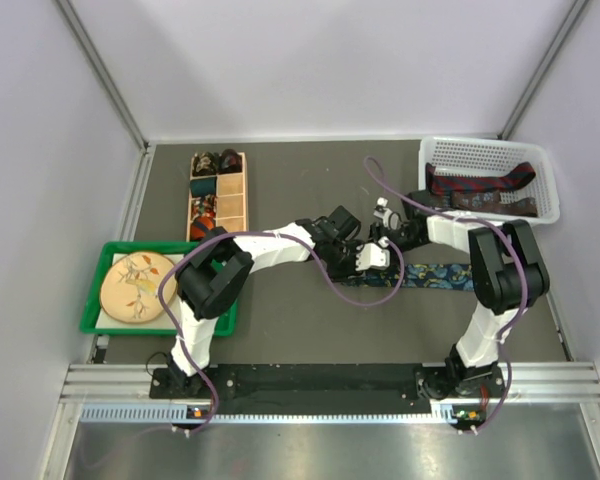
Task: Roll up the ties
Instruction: Roll the tie at the center of the board.
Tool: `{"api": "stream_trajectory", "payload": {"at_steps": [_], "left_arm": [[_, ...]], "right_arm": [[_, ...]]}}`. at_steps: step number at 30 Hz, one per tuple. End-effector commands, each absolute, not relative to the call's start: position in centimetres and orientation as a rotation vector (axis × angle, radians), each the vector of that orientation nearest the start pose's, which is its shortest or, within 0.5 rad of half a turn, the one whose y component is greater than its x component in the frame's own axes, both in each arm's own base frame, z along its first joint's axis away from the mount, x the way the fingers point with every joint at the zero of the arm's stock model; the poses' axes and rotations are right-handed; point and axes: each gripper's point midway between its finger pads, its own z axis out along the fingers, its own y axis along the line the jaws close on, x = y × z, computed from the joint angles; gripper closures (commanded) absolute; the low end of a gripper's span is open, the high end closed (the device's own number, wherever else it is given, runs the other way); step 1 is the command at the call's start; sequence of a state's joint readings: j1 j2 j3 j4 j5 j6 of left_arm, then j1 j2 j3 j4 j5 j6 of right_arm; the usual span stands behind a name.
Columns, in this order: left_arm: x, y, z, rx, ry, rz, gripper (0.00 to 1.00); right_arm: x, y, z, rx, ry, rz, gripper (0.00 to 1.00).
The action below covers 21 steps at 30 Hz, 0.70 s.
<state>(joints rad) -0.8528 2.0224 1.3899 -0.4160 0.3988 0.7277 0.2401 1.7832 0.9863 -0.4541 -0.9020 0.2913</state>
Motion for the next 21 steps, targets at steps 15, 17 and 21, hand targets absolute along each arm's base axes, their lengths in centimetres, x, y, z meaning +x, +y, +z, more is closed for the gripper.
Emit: {"api": "stream_trajectory", "payload": {"at_steps": [15, 17, 21], "left_arm": [[24.6, -33.5, -2.1, -2.43, -2.295, 0.633, 0.82], [24.6, -33.4, -2.2, -2.425, -2.293, 0.632, 0.82], [24.5, -33.3, -2.3, -2.417, -2.295, 0.628, 0.77]], "right_arm": [[27.7, 23.0, 4.0, -0.16, 2.722, 1.338, 0.68], [27.6, 23.3, 4.2, -0.168, 2.715, 1.369, 0.72], [27.3, 23.0, 3.8, -0.186, 2.743, 1.357, 1.0]]}}
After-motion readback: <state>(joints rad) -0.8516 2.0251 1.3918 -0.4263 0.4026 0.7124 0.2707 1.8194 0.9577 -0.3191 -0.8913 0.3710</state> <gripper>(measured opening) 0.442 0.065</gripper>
